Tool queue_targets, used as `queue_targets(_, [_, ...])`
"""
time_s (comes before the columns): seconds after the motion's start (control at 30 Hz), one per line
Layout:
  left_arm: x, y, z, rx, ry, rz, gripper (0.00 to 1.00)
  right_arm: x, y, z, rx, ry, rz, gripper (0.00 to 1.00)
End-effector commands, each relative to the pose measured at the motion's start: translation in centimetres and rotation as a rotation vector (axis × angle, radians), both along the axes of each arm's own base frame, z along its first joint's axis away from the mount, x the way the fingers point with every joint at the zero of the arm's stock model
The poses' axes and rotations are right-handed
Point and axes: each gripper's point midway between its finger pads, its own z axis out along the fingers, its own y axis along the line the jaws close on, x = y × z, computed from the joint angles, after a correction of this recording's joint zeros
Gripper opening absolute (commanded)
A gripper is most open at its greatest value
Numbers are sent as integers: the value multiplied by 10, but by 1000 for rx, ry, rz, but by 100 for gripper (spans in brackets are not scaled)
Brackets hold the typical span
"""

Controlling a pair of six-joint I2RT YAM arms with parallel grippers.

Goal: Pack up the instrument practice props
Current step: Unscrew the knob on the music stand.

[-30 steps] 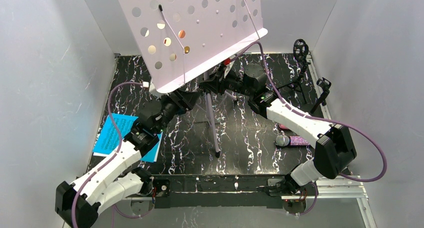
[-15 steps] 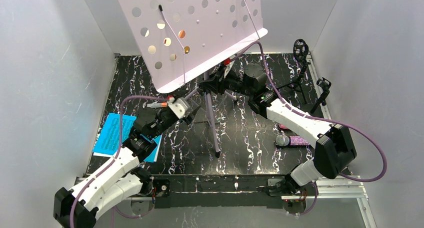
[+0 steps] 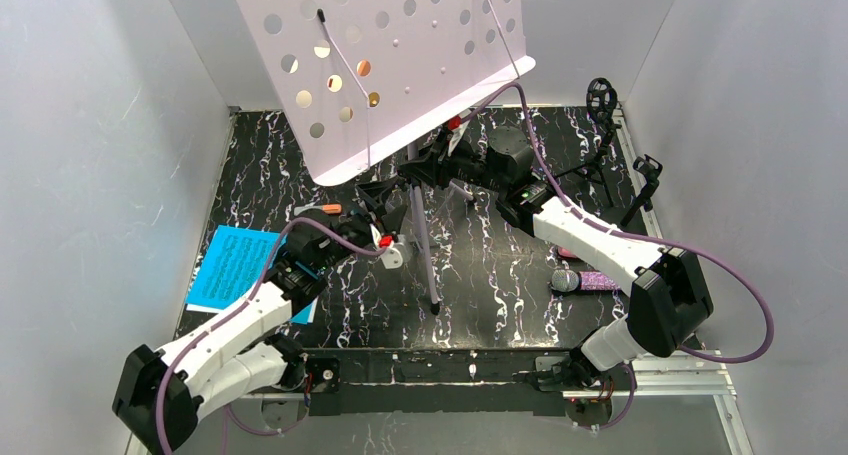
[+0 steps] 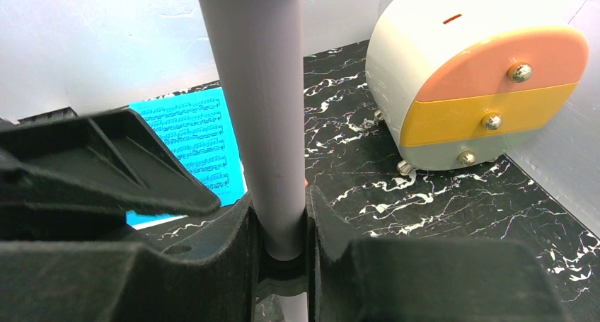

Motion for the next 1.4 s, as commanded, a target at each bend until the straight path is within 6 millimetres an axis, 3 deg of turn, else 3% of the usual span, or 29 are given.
queue_targets(0.0, [6, -10, 19, 29, -103, -18, 56, 13, -5, -18, -21, 139, -63, 1])
queue_targets(0.27, [23, -4, 5, 16, -45, 71, 44, 13, -7, -17, -21, 137, -68, 1])
queue_targets(0.47, [21, -3, 6, -179, 148, 97, 19, 13, -7, -17, -20, 135, -70, 1])
queue_targets(0.57, [19, -2, 8, -368, 341, 125, 10, 13, -7, -17, -21, 136, -67, 1])
queue_targets(0.83, [21, 10, 0, -1039, 990, 327, 2, 13, -7, -18, -21, 137, -67, 1])
queue_targets(1.0, [21, 3, -9, -1387, 1376, 448, 3, 13, -6, -19, -23, 140, -64, 1])
queue_targets(1.2, [15, -5, -2, -1796, 1704, 353, 6, 13, -6, -19, -24, 140, -67, 1])
queue_targets(1.27, [14, -5, 1, -1855, 1746, 306, 14, 13, -7, -17, -21, 137, -70, 1])
queue_targets(1.37, [14, 0, 5, -1790, 1662, 318, 34, 13, -7, -18, -22, 138, -69, 1])
